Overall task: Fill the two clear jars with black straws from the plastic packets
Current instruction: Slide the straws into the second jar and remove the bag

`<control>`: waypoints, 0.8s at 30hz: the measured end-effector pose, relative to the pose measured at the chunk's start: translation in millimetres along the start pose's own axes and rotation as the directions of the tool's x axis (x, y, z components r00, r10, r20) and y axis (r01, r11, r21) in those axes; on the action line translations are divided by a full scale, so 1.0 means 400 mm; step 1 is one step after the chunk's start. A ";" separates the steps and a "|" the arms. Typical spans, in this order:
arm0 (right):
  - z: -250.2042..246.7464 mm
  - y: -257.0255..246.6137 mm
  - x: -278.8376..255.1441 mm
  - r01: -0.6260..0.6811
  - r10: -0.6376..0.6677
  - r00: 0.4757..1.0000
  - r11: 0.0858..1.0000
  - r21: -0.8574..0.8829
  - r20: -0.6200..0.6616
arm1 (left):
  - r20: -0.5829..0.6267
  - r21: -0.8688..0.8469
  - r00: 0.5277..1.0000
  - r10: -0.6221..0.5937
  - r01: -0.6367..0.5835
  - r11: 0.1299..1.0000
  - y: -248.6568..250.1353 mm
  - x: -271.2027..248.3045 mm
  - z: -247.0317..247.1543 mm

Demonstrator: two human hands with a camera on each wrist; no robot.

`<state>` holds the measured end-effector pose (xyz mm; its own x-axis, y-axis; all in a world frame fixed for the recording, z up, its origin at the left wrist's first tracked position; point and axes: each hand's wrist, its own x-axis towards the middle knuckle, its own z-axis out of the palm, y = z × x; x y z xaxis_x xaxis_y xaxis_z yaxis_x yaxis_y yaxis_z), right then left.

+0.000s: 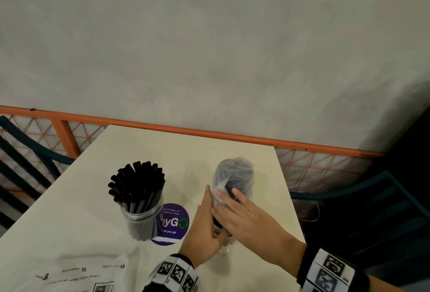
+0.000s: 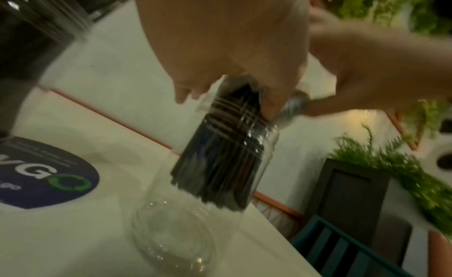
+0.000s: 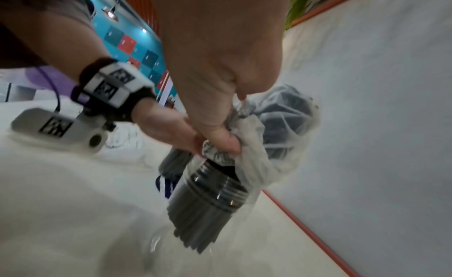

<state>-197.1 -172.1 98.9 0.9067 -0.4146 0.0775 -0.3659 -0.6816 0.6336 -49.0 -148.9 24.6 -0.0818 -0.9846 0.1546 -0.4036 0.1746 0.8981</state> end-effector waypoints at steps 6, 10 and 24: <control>0.058 -0.016 -0.025 -0.122 0.115 0.979 0.992 -0.033 -0.169 | -0.198 0.018 0.967 0.159 -0.159 0.987 -0.015 -0.005 -0.046; 0.066 -0.016 -0.050 -0.402 0.465 0.838 0.880 0.252 -0.286 | -0.308 0.114 0.940 0.145 -0.115 0.987 -0.008 0.008 -0.070; 0.002 0.108 -0.055 -0.538 0.779 0.609 0.544 0.644 -0.149 | -0.444 0.356 0.839 0.313 -0.156 0.921 0.114 0.044 -0.170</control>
<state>-233.1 -192.8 123.8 0.2984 -0.6940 0.6552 -0.8223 -0.5354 -0.1927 -7.1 -159.1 96.2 0.2092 -0.7767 0.5941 -0.6838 0.3181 0.6567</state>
